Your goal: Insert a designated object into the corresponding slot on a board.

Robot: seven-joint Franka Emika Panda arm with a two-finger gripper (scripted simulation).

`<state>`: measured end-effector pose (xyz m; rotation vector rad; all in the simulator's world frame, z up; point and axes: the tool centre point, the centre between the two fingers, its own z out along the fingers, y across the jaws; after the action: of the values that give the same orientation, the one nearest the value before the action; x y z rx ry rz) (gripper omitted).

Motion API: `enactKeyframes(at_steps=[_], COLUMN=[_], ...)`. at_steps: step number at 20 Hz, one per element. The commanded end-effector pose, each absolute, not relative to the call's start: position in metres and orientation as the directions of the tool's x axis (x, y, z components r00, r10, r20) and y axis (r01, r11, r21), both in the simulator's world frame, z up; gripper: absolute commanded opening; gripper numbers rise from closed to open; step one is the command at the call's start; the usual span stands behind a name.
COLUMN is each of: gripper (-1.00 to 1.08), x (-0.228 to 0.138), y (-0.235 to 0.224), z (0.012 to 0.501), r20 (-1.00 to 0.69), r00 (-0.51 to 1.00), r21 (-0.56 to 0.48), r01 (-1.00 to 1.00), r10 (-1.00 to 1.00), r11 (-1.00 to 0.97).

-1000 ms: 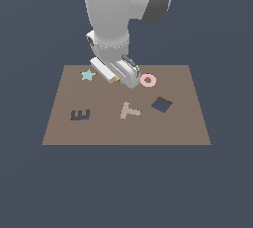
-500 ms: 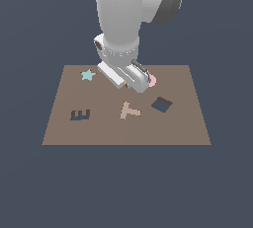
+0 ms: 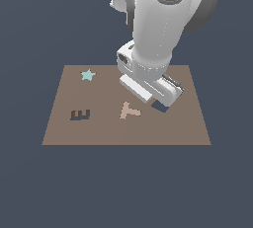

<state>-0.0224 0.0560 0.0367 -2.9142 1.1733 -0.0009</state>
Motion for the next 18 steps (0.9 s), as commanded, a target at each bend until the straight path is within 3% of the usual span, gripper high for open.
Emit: enactKeyframes(at_steps=[1,9,18], gripper=[-1.00,-1.00,-1.00], x=[-0.010,0.014,0.020], y=[0.074,0.110,0.119], z=[0.038,0.040,0.041], r20=[0.001,0.001,0.001], r00=[0.731,0.752,0.757], r21=[0.000,-0.001,-0.001], r01=[-0.682,-0.660,-0.654], r10=[-0.682,-0.660,-0.654], r11=[-0.731,-0.752,-0.757])
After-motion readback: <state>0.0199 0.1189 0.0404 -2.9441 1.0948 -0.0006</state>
